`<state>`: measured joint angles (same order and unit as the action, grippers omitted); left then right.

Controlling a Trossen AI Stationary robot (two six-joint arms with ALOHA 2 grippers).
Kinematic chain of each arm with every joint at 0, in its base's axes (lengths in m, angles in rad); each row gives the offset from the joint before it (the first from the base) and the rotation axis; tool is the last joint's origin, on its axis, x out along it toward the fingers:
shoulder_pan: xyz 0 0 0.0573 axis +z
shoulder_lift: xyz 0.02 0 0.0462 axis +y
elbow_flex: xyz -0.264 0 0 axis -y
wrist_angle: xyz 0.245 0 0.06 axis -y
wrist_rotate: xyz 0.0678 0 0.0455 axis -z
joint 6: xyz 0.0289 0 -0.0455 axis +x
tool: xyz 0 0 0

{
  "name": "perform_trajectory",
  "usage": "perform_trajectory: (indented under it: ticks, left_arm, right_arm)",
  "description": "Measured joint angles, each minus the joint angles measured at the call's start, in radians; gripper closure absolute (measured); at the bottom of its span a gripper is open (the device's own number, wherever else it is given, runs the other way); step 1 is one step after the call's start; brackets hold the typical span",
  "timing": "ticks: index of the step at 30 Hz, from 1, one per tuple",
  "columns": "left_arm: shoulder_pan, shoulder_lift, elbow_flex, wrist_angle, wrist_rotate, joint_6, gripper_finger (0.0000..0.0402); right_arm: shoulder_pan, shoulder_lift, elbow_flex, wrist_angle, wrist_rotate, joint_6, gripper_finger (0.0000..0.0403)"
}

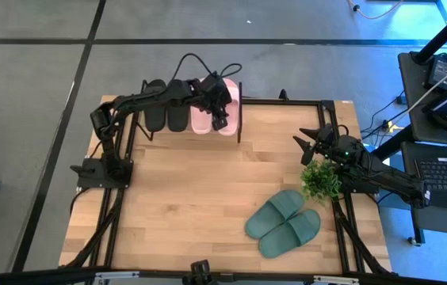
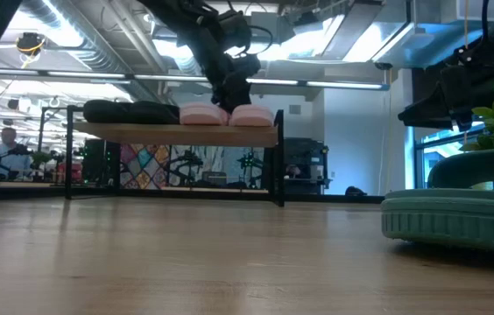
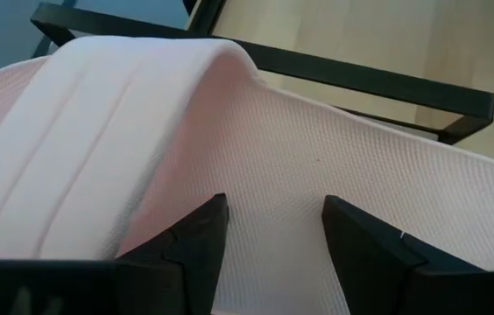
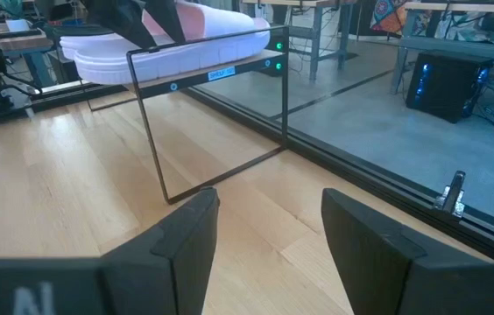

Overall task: Pick and place slides into the shelf
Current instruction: Put the pink slide on the shelf, then put the left green slide under the shelf

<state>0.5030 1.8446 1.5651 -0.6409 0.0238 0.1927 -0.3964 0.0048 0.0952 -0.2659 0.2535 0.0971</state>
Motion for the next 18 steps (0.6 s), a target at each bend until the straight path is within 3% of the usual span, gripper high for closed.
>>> perform_trajectory:
  ticks: [13,15,18]
  left_arm:
    - [-0.011,-0.131,-0.007,0.015,-0.009,-0.011,0.0217]
    - [-0.025,-0.157,-0.007,0.021,0.031,-0.011,0.0217]
    - [-0.064,-0.180,-0.005,0.049,0.177,-0.003,0.0217]
  right_arm:
    - [0.000,0.000,0.000,0.000,0.000,0.000,0.0197]
    - [0.000,0.000,0.000,0.000,0.000,0.000,0.0197]
    - [0.000,0.000,0.000,0.000,0.000,0.002,0.0197]
